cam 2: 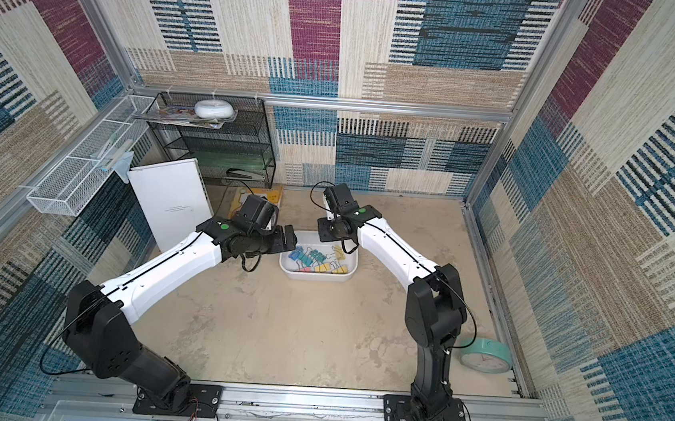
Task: Take out the binder clips from the storage box
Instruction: Pick up the binder clip from the storage box.
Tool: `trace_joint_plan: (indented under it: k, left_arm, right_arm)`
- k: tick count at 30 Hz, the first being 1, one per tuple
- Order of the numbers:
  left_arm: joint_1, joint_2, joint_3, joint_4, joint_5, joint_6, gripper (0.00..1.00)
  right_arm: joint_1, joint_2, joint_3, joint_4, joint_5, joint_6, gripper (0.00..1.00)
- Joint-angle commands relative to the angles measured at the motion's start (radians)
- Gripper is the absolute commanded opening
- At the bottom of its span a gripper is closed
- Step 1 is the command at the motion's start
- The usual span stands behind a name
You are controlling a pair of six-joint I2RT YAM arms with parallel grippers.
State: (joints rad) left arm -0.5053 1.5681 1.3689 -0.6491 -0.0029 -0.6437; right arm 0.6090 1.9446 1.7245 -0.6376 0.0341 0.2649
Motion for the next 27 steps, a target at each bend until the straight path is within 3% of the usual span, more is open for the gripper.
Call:
trace_joint_plan:
  k: [1, 16, 22, 27]
  left_arm:
    - [0.005, 0.022, 0.029, -0.093, 0.067, 0.073, 0.98]
    - [0.03, 0.041, 0.038, -0.163, 0.112, 0.13, 0.95]
    - [0.035, 0.041, 0.038, -0.164, 0.11, 0.138, 0.96]
    - [0.041, 0.043, 0.038, -0.164, 0.11, 0.139, 0.96]
  right_arm:
    - [0.0, 0.032, 0.026, -0.098, -0.009, -0.053, 0.45]
    - [0.0, 0.244, 0.182, -0.241, 0.218, -0.041, 0.33]
    - [0.001, 0.277, 0.21, -0.244, 0.206, -0.049, 0.29]
    - [0.003, 0.289, 0.224, -0.247, 0.185, -0.051, 0.34]
